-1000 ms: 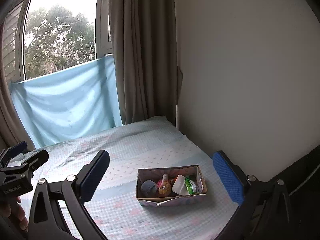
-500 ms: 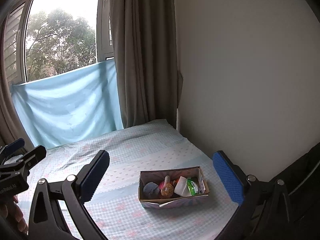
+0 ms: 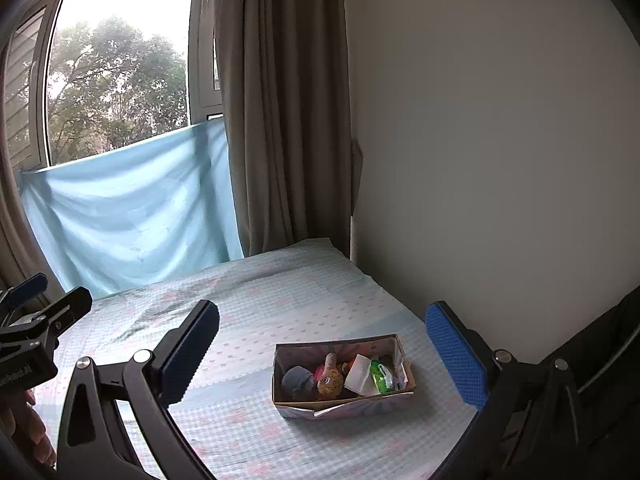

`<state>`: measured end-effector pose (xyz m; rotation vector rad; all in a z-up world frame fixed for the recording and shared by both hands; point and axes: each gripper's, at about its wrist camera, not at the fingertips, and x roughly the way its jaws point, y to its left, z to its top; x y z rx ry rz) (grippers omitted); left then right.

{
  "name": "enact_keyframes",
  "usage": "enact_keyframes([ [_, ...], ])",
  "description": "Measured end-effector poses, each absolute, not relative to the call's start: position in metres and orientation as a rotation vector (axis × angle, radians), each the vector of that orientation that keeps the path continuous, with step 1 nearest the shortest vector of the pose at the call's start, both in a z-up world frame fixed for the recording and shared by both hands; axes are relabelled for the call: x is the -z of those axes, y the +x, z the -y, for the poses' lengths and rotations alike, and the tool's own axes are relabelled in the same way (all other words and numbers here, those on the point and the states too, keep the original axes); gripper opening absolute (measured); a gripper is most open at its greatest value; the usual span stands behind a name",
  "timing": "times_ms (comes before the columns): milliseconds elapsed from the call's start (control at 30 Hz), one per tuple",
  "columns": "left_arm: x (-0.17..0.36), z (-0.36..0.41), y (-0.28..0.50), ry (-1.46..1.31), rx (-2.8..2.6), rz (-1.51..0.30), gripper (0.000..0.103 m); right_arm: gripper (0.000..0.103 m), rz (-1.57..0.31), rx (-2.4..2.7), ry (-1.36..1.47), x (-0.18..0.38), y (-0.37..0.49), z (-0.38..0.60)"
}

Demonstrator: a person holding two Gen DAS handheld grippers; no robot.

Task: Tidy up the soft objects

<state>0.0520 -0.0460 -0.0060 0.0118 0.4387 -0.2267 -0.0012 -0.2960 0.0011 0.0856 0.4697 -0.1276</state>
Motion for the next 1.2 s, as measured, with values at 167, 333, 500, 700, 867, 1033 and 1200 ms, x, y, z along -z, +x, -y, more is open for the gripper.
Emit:
enact_keyframes([
  [167,0.005,0.048,0.053,0.012,0.225,-0.438,0.103,0.103,-0.475,0.125,0.096,-0.002,0.001,0.299],
  [333,0.005,0.049,0.052,0.011,0.225,-0.439,0.103,0.103,-0.477,0.124,0.099,-0.002,0.002,0.302],
  [500,0.005,0.049,0.052,0.01,0.225,-0.439,0.103,0.103,-0.476,0.121,0.098,-0.002,0.003,0.304],
  [700,0.005,0.049,0.053,0.008,0.228,-0.442,0.103,0.103,-0.477,0.124,0.1,-0.001,0.003,0.306],
  [867,0.005,0.052,0.053,0.01,0.228,-0.435,0.103,0.103,-0.476,0.127,0.1,-0.001,0.004,0.308],
  [1033,0.006,0.055,0.055,0.013,0.226,-0.43,0.103,0.103,-0.473,0.126,0.102,0.0,0.006,0.31],
  [1200,0.008,0.055,0.056,0.008,0.222,-0.431,0.103,0.103,-0.479,0.124,0.102,0.001,0.009,0.31],
])
